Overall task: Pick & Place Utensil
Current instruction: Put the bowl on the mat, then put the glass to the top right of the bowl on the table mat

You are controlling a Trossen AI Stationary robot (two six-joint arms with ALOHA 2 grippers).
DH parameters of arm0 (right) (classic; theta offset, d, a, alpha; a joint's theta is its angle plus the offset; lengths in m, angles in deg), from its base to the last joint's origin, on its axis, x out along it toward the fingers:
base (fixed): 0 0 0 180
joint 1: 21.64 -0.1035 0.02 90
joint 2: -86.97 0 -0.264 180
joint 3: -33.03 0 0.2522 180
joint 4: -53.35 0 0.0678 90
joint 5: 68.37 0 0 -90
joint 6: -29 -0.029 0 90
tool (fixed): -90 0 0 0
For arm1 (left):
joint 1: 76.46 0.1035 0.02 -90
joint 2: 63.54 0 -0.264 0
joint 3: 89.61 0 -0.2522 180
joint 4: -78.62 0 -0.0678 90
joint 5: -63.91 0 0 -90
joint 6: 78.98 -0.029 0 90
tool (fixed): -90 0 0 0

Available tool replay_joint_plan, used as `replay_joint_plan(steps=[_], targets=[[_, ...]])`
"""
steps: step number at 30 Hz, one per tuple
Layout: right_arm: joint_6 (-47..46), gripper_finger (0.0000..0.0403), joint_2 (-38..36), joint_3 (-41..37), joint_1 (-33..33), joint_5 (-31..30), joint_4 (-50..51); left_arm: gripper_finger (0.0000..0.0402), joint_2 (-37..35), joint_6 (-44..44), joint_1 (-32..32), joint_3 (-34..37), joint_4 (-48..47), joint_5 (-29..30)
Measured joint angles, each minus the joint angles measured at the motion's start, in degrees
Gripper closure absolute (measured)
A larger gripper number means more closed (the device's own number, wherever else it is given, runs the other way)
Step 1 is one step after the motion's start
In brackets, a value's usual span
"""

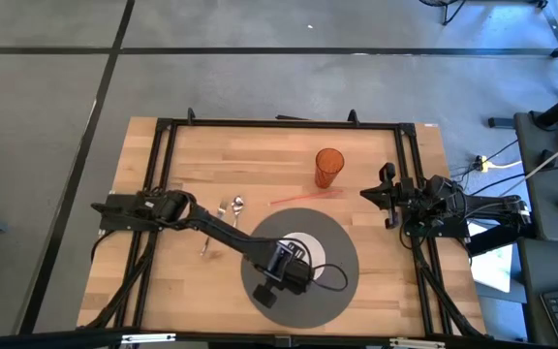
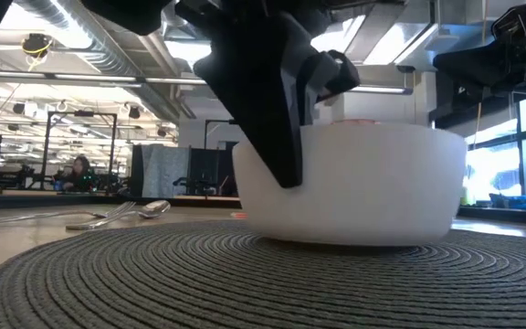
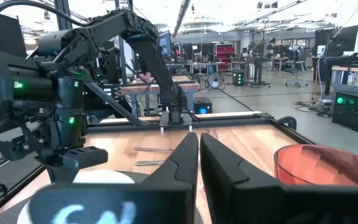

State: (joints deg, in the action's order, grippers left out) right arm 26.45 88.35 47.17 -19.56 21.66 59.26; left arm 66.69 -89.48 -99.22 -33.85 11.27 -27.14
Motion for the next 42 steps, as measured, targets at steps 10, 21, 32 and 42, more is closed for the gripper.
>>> replay_joint_plan(steps=[10,21,32,42], targets=[[-0.2,0.0383,0.0,0.0,0.0,0.0,0.0,0.0373,0.0,1.1,-0.1,0.0,0.7,-2.9],[-0.2,0.0383,0.0,0.0,0.0,0.0,0.0,0.0279,-0.3,2.0,-0.5,-4.1,0.2,-3.3],[-0.2,0.0383,0.0,0.0,0.0,0.1,1.4,0.0312,-8.6,2.1,0.0,-13.4,-18.1,4.2],[-0.4,0.0383,0.0,0.0,0.0,0.1,3.5,0.0395,-41.0,-4.6,11.4,17.5,8.4,-5.3]])
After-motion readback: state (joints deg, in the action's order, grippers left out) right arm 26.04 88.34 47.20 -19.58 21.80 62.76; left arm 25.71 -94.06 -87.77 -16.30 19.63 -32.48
